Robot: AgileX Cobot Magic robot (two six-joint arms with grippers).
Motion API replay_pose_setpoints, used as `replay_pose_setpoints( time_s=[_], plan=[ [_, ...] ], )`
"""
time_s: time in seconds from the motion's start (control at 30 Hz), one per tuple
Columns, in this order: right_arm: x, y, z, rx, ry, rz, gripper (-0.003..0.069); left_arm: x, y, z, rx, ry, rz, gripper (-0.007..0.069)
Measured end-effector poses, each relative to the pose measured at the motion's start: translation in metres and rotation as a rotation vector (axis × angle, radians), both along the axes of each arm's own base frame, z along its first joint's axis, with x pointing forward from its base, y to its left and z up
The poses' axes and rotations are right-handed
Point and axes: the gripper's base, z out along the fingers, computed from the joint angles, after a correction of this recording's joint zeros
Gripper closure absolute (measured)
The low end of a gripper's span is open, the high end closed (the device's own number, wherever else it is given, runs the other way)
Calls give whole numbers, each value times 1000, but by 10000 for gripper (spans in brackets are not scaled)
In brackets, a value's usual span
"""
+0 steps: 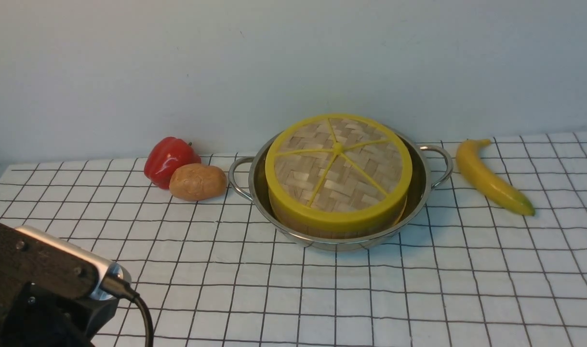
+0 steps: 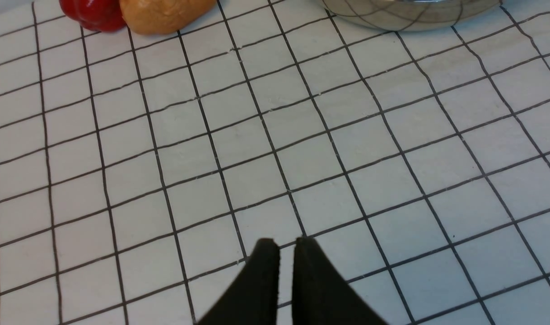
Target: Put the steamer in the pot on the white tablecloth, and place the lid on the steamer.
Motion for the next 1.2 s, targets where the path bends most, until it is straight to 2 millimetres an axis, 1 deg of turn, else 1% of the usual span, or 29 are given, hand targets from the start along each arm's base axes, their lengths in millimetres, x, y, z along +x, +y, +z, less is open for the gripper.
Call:
replay_pose_setpoints(
  time_s=[0.03, 0.07, 0.1, 0.13, 0.17, 0.2, 0.23, 0.37, 0.47, 0.53, 0.7, 1.0, 1.1, 1.2],
  plan=[
    [-12, -6, -28, 2, -4, 3, 672, 0, 0, 0, 0, 0, 0, 577],
    [-16, -9, -40, 12, -18, 3, 672, 0, 0, 0, 0, 0, 0, 573],
    [-23, -12, -62, 30, -48, 6, 672, 0, 0, 0, 0, 0, 0, 571],
    [-21, -11, -66, 28, -44, 7, 672, 0, 0, 0, 0, 0, 0, 571],
    [-27, -14, -87, 47, -74, 10, 672, 0, 0, 0, 0, 0, 0, 571],
    [-31, -16, -97, 58, -92, 11, 672, 0, 0, 0, 0, 0, 0, 571],
    [-33, -16, -115, 60, -96, 14, 672, 0, 0, 0, 0, 0, 0, 571],
    [-38, -18, -148, 72, -81, 19, 671, 0, 0, 0, 0, 0, 0, 561],
    [-38, -18, -152, 78, -77, 20, 670, 0, 0, 0, 0, 0, 0, 561],
    [-38, -17, -150, 98, -107, 22, 665, 0, 0, 0, 0, 0, 0, 559],
    [-38, -16, -148, 115, -119, 24, 655, 0, 0, 0, 0, 0, 0, 550],
    [-37, -17, -148, 110, -124, 22, 608, 0, 0, 0, 0, 0, 0, 536],
    [-40, -22, -149, 63, -161, 14, 589, 0, 0, 0, 0, 0, 0, 529],
    [-48, -36, -162, 35, -182, -61, 571, 0, 0, 0, 0, 0, 0, 521]
  ],
)
